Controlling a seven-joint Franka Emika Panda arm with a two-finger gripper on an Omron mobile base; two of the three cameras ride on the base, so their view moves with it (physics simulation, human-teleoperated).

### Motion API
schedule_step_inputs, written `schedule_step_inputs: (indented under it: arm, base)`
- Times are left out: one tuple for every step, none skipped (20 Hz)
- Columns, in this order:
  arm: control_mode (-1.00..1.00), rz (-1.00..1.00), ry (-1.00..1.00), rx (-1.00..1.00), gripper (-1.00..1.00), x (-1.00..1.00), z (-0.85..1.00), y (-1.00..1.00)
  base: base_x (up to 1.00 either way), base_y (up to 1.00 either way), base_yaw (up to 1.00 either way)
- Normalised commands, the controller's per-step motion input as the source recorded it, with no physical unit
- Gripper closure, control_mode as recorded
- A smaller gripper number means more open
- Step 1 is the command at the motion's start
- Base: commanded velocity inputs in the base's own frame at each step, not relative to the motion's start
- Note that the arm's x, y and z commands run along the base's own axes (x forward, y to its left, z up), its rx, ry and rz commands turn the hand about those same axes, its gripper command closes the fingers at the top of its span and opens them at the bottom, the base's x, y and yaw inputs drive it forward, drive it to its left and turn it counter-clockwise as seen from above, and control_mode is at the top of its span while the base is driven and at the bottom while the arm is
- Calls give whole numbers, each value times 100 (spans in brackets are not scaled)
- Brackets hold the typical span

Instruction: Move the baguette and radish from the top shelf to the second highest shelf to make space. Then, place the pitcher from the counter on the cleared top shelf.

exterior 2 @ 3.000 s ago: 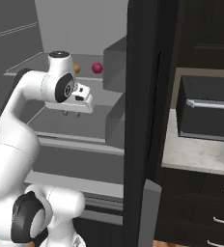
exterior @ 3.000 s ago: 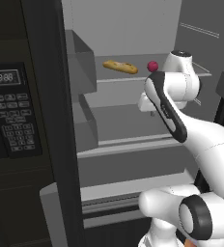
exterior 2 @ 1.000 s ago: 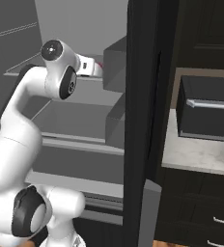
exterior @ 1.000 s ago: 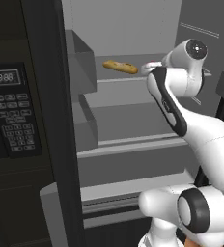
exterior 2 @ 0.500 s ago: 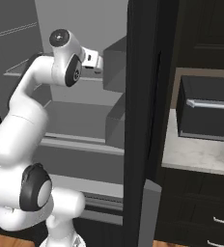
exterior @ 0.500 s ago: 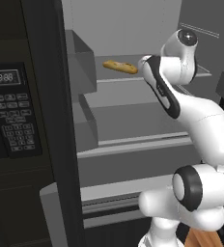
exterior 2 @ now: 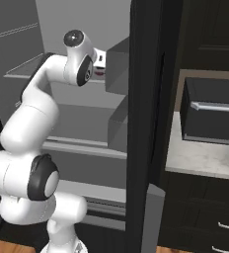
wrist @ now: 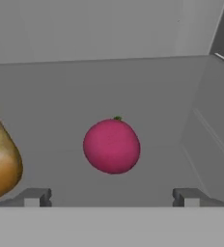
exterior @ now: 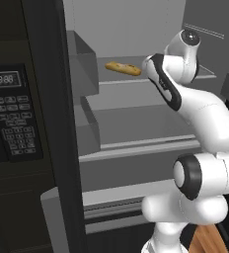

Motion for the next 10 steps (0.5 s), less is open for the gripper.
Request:
schedule_step_inputs:
  arm:
    - [-100,0,0,0,-100,35,-20,-5]
    - [-100,0,0,0,-100,36,-19,-1]
    - [-100,0,0,0,-100,36,-19,0]
    - [-100,0,0,0,-100,39,-19,0]
    - [-100,0,0,0,-100,39,-19,0]
    - [-100,0,0,0,-100,39,-18,0]
    - [-100,0,0,0,-100,39,-18,0]
    - [-100,0,0,0,-100,40,-15,0]
    - [-100,0,0,0,-100,41,-13,0]
    - [-100,0,0,0,-100,41,-11,0]
  base:
    - [0,0,0]
    - [0,0,0]
    - [0,0,0]
    - [0,0,0]
    - [0,0,0]
    - [0,0,0]
    - [0,0,0]
    - [0,0,0]
    - [0,0,0]
    - [0,0,0]
